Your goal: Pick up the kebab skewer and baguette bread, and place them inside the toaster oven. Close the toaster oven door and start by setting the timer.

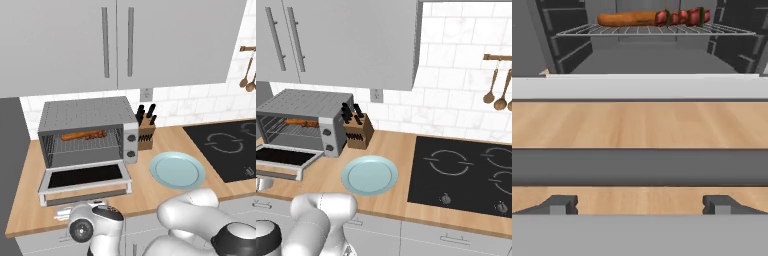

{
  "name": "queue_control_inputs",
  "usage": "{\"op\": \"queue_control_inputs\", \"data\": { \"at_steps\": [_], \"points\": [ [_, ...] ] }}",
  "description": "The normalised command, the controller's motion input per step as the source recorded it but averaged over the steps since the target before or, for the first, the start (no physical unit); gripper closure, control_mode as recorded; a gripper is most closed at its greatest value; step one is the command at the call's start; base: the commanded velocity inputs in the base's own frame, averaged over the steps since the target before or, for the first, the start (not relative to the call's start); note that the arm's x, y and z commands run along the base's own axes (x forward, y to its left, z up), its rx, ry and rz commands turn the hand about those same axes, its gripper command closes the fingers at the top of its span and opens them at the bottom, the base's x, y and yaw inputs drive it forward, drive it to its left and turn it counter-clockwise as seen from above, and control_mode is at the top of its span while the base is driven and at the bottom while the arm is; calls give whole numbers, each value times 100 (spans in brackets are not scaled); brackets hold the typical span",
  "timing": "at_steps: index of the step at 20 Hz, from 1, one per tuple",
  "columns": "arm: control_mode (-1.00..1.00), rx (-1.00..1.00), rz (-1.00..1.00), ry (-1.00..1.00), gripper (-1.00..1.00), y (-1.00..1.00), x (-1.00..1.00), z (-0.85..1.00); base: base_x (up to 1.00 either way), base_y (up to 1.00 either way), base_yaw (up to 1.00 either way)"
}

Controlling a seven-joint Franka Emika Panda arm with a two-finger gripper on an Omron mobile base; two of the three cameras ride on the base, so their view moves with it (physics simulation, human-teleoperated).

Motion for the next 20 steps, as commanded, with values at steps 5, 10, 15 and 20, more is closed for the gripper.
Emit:
{"op": "queue_control_inputs", "data": {
  "at_steps": [5,10,15,20],
  "points": [
    [-100,0,0,-5,-100,0,26,54,0,0,0],
    [-100,0,0,-5,-100,0,28,50,0,0,0],
    [-100,0,0,-4,-100,0,33,51,0,0,0],
    [-100,0,0,-2,-100,0,42,53,0,0,0]
  ]
}}
